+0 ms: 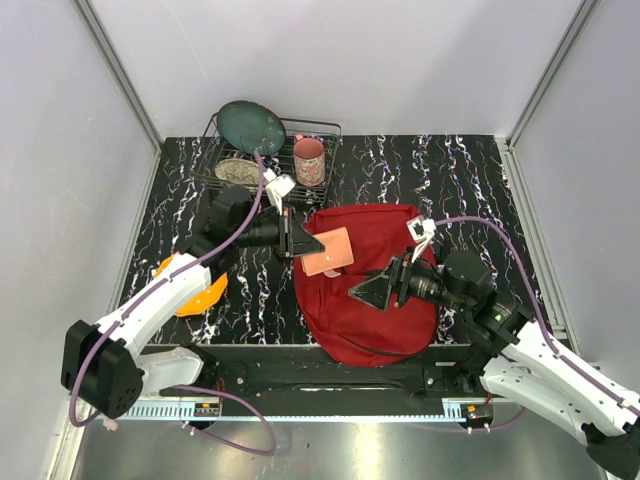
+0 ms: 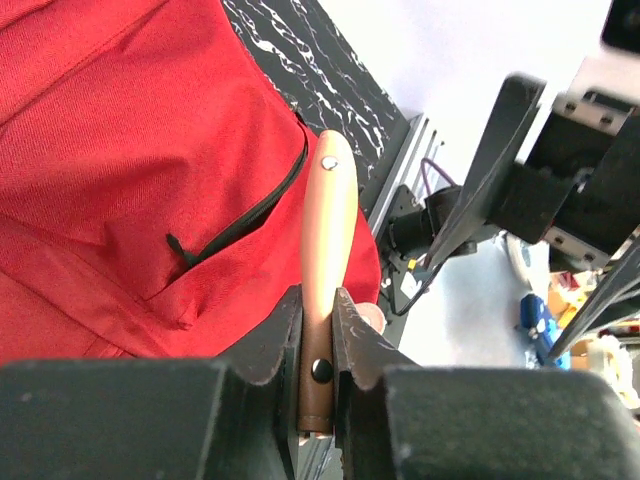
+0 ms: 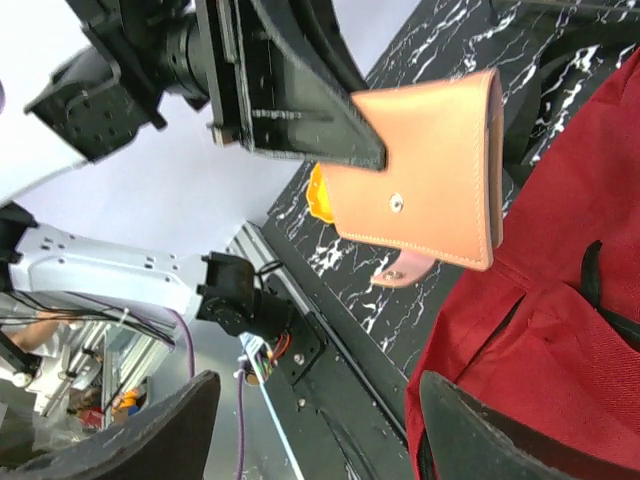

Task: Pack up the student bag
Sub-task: Pick up the personal item from the center of the board, then place the personal item in the student bag.

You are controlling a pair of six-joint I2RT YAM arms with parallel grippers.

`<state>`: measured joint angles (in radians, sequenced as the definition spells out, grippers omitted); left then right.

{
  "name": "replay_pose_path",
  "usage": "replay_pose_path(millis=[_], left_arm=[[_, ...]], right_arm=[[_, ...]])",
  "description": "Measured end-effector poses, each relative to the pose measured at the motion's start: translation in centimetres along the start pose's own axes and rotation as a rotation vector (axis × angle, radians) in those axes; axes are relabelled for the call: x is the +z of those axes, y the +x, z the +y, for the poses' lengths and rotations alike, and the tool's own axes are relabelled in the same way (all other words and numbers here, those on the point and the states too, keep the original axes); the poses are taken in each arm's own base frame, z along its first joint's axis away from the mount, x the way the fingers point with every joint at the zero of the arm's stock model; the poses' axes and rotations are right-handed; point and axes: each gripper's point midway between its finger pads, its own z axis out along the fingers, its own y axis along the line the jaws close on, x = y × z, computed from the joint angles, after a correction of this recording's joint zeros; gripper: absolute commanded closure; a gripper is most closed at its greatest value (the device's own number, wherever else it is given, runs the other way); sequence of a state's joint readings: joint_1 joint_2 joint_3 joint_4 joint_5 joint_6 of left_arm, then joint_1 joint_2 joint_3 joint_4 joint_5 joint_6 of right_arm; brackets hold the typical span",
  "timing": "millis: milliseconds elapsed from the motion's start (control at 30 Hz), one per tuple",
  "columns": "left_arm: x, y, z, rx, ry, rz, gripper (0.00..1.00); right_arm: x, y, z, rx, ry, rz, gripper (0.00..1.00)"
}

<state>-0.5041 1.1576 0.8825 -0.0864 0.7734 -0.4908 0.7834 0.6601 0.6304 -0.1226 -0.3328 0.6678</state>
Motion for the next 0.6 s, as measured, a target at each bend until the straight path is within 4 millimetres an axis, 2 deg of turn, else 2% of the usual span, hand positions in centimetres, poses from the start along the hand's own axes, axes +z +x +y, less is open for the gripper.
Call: replay_pose_path(millis=[133, 300, 433, 600], left_arm=[[0.5, -0.8, 0.1, -0.072, 0.014, 0.010, 1.00], [0.5, -1.4, -1.5, -0.110, 0.091, 0.011, 1.00], [0.4, -1.6, -2.5, -0.117, 0.139, 0.016, 1.00], [0.2, -1.3, -3.2, -0.123, 0.174, 0.036, 1.00]], right_arm=[[0.4, 2.2, -1.4, -0.015, 0.033, 0.108, 0.14], [1.7, 4.3, -3.2, 0.000, 0.066, 0.211, 0.12], [2.4, 3.7, -3.2, -0.021, 0.048, 0.176, 0.11], [2.7, 1.7, -2.2, -0.053, 0.007, 0.070, 0.13]])
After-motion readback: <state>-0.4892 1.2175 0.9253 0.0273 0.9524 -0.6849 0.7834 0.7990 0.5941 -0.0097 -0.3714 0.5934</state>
